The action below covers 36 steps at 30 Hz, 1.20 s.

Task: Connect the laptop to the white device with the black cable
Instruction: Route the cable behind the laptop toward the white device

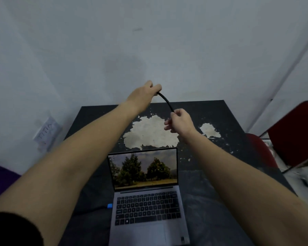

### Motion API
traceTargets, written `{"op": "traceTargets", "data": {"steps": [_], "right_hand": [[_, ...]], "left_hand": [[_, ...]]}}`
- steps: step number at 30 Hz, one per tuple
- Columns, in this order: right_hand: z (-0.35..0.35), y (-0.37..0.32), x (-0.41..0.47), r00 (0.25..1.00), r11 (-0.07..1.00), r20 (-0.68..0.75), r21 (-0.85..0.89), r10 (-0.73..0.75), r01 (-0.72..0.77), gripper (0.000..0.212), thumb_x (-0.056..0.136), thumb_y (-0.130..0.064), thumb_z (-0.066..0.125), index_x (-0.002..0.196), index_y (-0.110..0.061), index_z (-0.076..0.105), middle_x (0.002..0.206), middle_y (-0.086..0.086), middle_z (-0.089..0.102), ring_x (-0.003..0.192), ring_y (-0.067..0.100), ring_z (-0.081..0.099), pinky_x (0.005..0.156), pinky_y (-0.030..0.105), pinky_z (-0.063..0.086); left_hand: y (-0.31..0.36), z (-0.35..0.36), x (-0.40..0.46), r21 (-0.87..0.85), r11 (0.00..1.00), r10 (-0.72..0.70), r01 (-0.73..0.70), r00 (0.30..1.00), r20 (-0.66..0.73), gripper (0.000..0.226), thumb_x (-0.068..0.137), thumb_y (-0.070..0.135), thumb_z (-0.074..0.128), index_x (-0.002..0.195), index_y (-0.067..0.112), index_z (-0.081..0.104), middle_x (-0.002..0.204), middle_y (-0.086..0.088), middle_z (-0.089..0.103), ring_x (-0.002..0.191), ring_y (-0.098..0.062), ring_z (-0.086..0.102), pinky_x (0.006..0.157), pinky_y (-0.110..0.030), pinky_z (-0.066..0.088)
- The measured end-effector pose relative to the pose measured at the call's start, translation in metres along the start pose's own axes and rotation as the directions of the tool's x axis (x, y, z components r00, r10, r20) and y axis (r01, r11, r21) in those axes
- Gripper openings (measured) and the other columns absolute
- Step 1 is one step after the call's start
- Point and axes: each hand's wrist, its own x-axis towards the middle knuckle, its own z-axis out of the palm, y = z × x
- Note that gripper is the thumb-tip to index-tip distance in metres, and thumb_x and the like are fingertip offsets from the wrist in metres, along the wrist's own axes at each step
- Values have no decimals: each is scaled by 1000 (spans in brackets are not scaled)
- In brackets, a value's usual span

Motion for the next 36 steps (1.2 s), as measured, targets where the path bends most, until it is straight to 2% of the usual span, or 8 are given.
{"op": "traceTargets", "data": {"steps": [6, 9, 12, 17, 21, 23, 26, 36], "right_hand": [[-57, 14, -43, 974, 822, -13, 540, 226, -183, 46, 104, -50, 35, 126, -12, 48, 110, 16, 68, 96, 30, 72, 79, 46, 58], [-89, 26, -57, 949, 724, -188, 688, 252, -56, 19, 104, -29, 50, 111, -11, 49, 102, 15, 64, 77, 24, 72, 68, 38, 61], [-119, 33, -66, 906, 721, -358, 686, 225, 92, 5, 101, -4, 52, 101, -9, 50, 101, 19, 61, 69, 24, 71, 60, 31, 60], [-158, 41, -82, 863, 829, -476, 542, 167, 138, 18, 99, -2, 50, 90, -18, 52, 104, 14, 61, 90, 31, 66, 59, 29, 60], [-181, 53, -92, 859, 906, -511, 379, 34, 190, 22, 102, -6, 44, 93, -24, 53, 95, 4, 63, 75, 20, 62, 55, 27, 56], [-191, 60, -95, 864, 927, -501, 295, -57, 232, 22, 103, -9, 43, 96, -27, 54, 93, 1, 63, 70, 14, 58, 54, 26, 54], [-201, 76, -93, 862, 940, -485, 201, -148, 274, 22, 102, -11, 44, 99, -29, 55, 92, 2, 62, 69, 14, 56, 58, 31, 55], [-240, 116, -93, 777, 966, -621, 125, -103, 228, 29, 97, -11, 38, 95, -34, 54, 84, 0, 55, 68, 22, 50, 62, 36, 45]], "left_hand": [[81, 1, -3, -216, 972, 83, -89, 996, -39, 9, 98, 6, 56, 106, 10, 55, 93, -8, 44, 62, -29, 50, 58, -37, 46], [129, 14, -8, -364, 924, 110, -116, 993, -37, 10, 97, 6, 58, 106, 8, 57, 98, -9, 49, 74, -26, 54, 70, -33, 46], [169, 42, -15, -599, 787, -131, 147, 989, 71, 12, 96, 9, 58, 105, 14, 53, 102, -6, 53, 87, -21, 56, 79, -32, 47], [202, 79, -9, -839, -352, -499, 415, 675, 543, 33, 100, 8, 50, 124, 21, 32, 120, -17, 58, 107, -31, 67, 86, -46, 57], [185, 103, -11, -642, -673, -424, 369, 518, 743, 37, 103, 20, 53, 134, 5, 41, 122, -24, 60, 103, -37, 69, 72, -46, 61], [178, 108, -8, -607, -733, -439, 306, 470, 766, 26, 105, 18, 49, 125, 1, 47, 103, -24, 60, 105, -36, 68, 83, -44, 60], [174, 114, 16, -602, -739, -452, 304, 439, 776, 32, 106, 6, 42, 136, -6, 44, 95, -23, 62, 84, -29, 68, 53, -30, 61], [255, 98, 41, -622, -565, -216, 542, 630, 746, 43, 104, -2, 40, 146, 6, 37, 108, -13, 64, 87, -27, 70, 66, -32, 60]]}}
